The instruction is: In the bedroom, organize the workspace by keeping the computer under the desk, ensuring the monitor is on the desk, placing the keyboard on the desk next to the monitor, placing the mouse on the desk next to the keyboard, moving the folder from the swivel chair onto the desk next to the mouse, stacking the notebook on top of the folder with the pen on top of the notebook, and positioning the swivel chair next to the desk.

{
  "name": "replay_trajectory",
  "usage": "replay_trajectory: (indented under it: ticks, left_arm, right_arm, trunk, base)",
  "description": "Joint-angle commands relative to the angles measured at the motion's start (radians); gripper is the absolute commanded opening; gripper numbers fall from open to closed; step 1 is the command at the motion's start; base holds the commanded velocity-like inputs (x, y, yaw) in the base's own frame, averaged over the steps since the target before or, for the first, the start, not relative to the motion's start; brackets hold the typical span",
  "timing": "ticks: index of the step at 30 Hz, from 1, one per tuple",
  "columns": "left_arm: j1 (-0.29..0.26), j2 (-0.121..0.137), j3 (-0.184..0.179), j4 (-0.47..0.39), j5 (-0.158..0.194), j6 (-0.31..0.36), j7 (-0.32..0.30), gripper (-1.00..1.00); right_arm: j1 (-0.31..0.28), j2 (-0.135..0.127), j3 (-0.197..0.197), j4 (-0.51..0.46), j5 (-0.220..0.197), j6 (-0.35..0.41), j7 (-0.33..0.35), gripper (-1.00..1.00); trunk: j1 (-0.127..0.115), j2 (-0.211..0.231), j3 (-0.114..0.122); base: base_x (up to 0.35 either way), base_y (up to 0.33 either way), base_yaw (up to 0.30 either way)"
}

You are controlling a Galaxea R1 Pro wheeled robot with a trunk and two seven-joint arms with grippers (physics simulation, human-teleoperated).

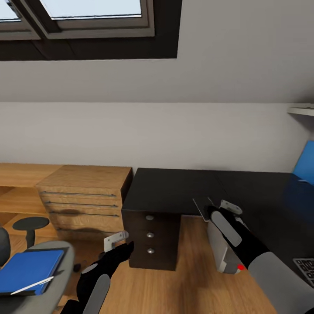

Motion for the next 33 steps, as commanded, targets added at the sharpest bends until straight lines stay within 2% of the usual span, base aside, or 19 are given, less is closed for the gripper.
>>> replay_trajectory:
  ticks: [1,4,7,8,13,19,22,28,33]
  left_arm:
    - [-0.001,0.0,-0.001,-0.001,0.011,0.002,0.01,1.0]
    - [-0.001,0.0,-0.001,-0.001,0.011,0.002,0.01,1.0]
    - [-0.001,0.0,-0.001,-0.001,0.011,0.002,0.01,1.0]
    - [-0.001,0.0,-0.001,-0.001,0.011,0.002,0.01,1.0]
    - [-0.001,0.0,-0.001,-0.001,0.011,0.001,0.01,1.0]
    - [-0.001,0.0,-0.001,-0.002,0.01,0.0,0.01,1.0]
    - [-0.001,0.0,-0.001,-0.002,0.008,0.0,0.01,1.0]
    - [-0.001,0.0,-0.002,-0.002,0.008,-0.001,0.01,1.0]
    - [-0.001,0.0,-0.002,-0.002,0.008,-0.001,0.01,1.0]
  right_arm:
    - [-0.001,0.0,0.002,0.011,-0.006,-0.019,-0.016,-1.0]
    - [-0.001,0.002,-0.002,0.046,-0.006,-0.084,-0.051,-1.0]
    - [-0.001,0.004,-0.002,0.087,-0.006,-0.181,-0.096,-1.0]
    - [-0.001,0.006,-0.001,0.112,-0.007,-0.238,-0.126,-1.0]
    - [-0.001,0.009,-0.009,0.156,-0.009,-0.353,-0.192,-1.0]
    - [-0.001,0.011,-0.042,0.158,-0.01,-0.367,-0.189,-1.0]
    - [-0.001,0.011,-0.041,0.159,-0.008,-0.369,-0.185,-1.0]
    - [-0.001,0.009,-0.045,0.162,-0.008,-0.373,-0.172,-1.0]
    - [-0.002,0.009,-0.046,0.226,-0.007,-0.374,-0.109,-1.0]
  trunk:
    - [0.0,-0.001,-0.001]
    - [0.0,-0.001,-0.001]
    - [0.0,-0.001,-0.001]
    - [0.0,-0.001,-0.001]
    - [0.0,-0.001,-0.001]
    - [0.0,-0.001,-0.001]
    - [0.0,-0.001,-0.002]
    - [0.0,-0.001,-0.002]
    - [0.0,-0.001,-0.002]
  base:
    - [0.0,0.0,-0.295]
    - [0.0,0.0,-0.295]
    - [0.0,0.0,-0.295]
    - [0.0,0.0,-0.295]
    - [0.0,0.0,-0.296]
    - [0.0,0.0,-0.288]
    - [0.06,0.0,-0.129]
    - [0.289,0.0,-0.011]
    - [0.321,0.0,0.0]
